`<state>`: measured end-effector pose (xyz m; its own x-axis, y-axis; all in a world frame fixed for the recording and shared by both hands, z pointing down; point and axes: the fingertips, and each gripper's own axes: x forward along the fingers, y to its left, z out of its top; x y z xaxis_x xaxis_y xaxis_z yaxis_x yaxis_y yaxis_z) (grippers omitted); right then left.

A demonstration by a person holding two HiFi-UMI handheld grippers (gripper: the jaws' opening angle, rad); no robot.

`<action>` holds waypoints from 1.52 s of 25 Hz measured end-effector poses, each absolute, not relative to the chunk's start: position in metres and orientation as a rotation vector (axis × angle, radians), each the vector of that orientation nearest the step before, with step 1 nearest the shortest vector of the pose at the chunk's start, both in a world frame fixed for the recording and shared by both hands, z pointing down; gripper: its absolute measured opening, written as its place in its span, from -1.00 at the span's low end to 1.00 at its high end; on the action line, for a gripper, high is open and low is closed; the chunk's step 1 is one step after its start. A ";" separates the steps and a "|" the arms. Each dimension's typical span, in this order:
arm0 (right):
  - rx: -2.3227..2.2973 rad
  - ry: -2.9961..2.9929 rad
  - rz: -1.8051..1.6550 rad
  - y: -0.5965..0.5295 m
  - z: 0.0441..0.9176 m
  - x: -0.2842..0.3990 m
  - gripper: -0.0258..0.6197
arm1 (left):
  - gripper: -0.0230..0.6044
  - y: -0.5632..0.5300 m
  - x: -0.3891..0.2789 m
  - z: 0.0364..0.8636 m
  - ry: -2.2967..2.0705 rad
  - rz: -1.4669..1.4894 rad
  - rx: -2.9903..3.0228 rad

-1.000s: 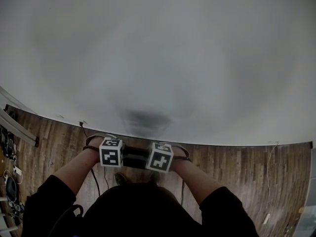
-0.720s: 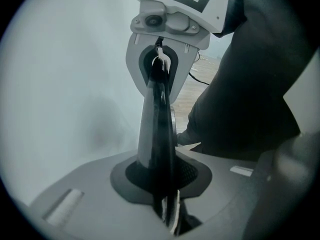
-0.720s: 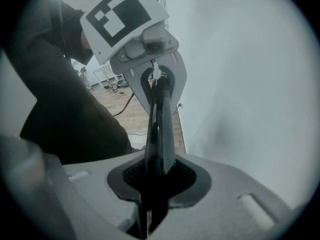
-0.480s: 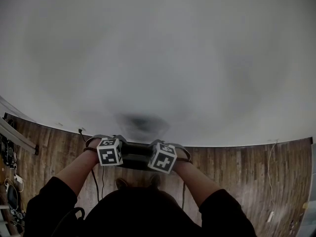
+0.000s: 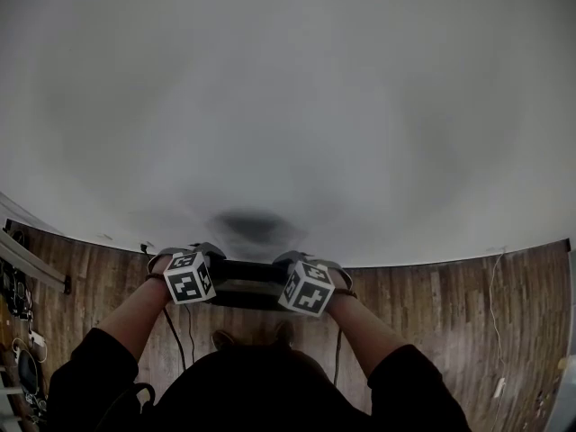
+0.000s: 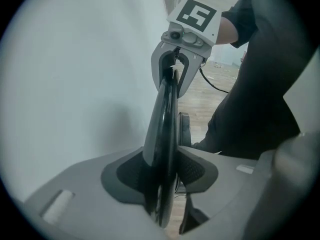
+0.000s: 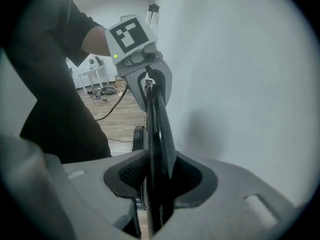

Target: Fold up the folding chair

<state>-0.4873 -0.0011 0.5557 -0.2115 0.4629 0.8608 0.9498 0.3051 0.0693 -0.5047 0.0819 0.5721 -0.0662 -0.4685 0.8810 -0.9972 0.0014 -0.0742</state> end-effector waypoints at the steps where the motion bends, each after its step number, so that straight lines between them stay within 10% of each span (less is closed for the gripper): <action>1: -1.264 -1.823 -0.812 -0.002 0.555 -0.489 -0.47 | -0.36 0.083 -0.506 0.571 -1.621 1.010 1.531; 38: -0.870 -2.170 -1.063 -0.024 0.547 -0.553 -0.16 | -0.23 0.096 -0.570 0.552 -1.866 1.149 1.239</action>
<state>-0.5529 -0.0237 0.5472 -0.6286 0.3024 0.7165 0.7515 0.4733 0.4595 -0.5704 0.0962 0.5518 -0.3730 -0.3940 0.8400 -0.9275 0.1843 -0.3253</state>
